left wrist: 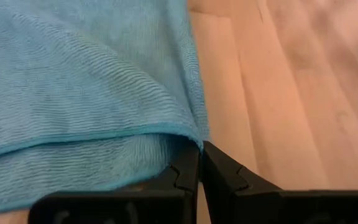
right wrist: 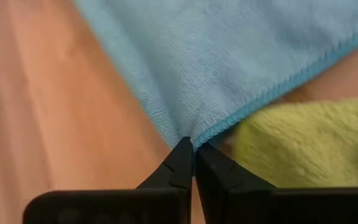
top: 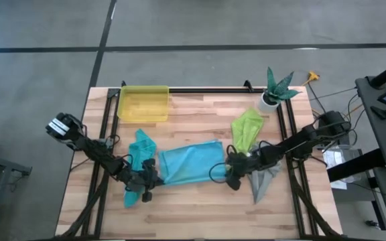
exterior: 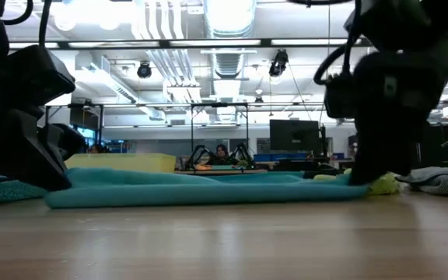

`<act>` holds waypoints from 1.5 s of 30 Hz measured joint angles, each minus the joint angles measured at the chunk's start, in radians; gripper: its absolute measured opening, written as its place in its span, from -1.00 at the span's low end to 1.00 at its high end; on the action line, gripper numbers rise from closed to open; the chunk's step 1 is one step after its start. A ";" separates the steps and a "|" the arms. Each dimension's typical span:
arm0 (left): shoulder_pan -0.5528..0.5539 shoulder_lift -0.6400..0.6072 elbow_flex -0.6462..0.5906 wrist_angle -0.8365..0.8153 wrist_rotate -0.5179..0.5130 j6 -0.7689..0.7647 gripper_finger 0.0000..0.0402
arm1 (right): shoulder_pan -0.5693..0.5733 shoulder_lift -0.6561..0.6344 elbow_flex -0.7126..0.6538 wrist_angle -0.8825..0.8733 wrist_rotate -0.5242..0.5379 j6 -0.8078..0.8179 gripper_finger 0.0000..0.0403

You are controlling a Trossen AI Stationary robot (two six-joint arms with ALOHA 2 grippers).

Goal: Roll microfiber towels into tight, uniform cylinder then place into a basket
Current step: Roll the right light blue towel

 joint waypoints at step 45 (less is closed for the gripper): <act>-0.063 -0.106 0.009 -0.176 -0.367 0.482 -1.00 | 0.063 -0.153 -0.011 -0.282 0.005 -0.060 -0.41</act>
